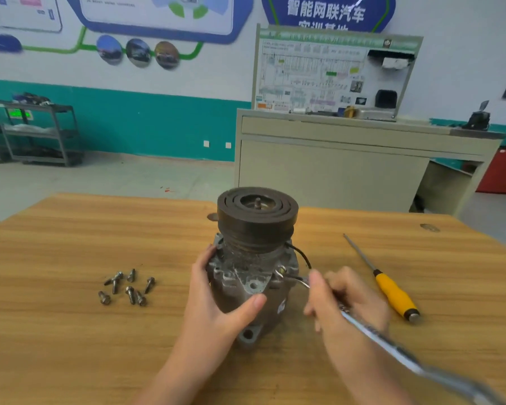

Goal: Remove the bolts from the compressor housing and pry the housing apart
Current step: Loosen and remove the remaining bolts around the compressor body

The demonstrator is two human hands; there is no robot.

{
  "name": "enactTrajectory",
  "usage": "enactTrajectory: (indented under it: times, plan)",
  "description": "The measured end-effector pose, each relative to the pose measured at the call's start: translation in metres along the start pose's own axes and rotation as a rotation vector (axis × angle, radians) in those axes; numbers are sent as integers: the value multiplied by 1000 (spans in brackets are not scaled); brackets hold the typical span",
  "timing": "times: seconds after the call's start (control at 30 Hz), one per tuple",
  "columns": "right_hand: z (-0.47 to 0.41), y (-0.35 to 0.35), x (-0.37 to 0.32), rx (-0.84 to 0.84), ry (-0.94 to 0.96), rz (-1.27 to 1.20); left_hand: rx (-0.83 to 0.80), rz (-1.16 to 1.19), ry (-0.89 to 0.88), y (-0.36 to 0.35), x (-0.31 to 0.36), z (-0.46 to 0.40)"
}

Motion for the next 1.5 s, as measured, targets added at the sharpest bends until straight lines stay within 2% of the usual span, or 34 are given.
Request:
enactTrajectory:
  times: [0.07, 0.13, 0.17, 0.23, 0.33, 0.37, 0.43, 0.5, 0.6, 0.83, 0.93, 1.03, 1.07, 1.17, 1.3, 1.4, 1.47, 1.5]
  plan:
    - [-26, 5, -1, -76, -88, -182, -5, -9, -5, 0, -1, -2]
    - [-53, -4, -6, -264, -275, -491, -2, -10, -9, 0, -2, -4]
    - [-64, -12, -6, -362, -374, -563, 2, -6, -12, 0, -2, -5]
    - [-78, -27, -4, -517, -521, -577, 3, 4, -14, 0, -3, -5]
    - [-81, -32, 0, -607, -548, -680, -3, 3, -18, 0, -4, -3]
    - [-80, -29, -1, -584, -528, -735, -4, 1, -20, 0, -4, -4]
    - [-76, -16, -4, -430, -438, -765, 4, -9, -13, 1, -5, -4]
    - [-67, -1, -5, -232, -325, -669, 3, -8, -10, 0, -5, -4]
    - [-49, 9, -12, -71, -213, -540, 7, 5, -11, -1, -2, -3]
    - [-14, 7, -33, 57, -40, -337, 28, -6, -21, -1, 4, -1]
    - [8, 1, -41, 136, 93, -176, 30, -11, -24, -1, 6, 0]
    - [30, -12, -47, 199, 310, 53, 19, -21, -26, -1, 6, 0]
    - [32, -12, -46, 202, 304, 39, 17, -21, -29, -1, 6, 0]
    - [14, 1, -34, 115, 65, -208, 23, -11, -31, 0, 3, -2]
    - [-40, 6, -11, -280, -310, -520, 26, 10, -25, -1, 0, -4]
    - [-65, -14, -2, -532, -499, -589, 24, -4, -42, -1, -1, -4]
    - [-70, -26, 3, -588, -584, -658, 22, -10, -44, -1, 0, -3]
    - [-71, -29, 5, -562, -618, -720, 17, -13, -43, -1, 0, -3]
Point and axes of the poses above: each hand's wrist, its own z-axis away from the middle knuckle, its own y-axis out of the back of the hand, x = y × z, the point moved 5 cm from there along -z, towards the middle knuckle, and after that the axes turned 10 degrees about x, right-handed, at the moved point
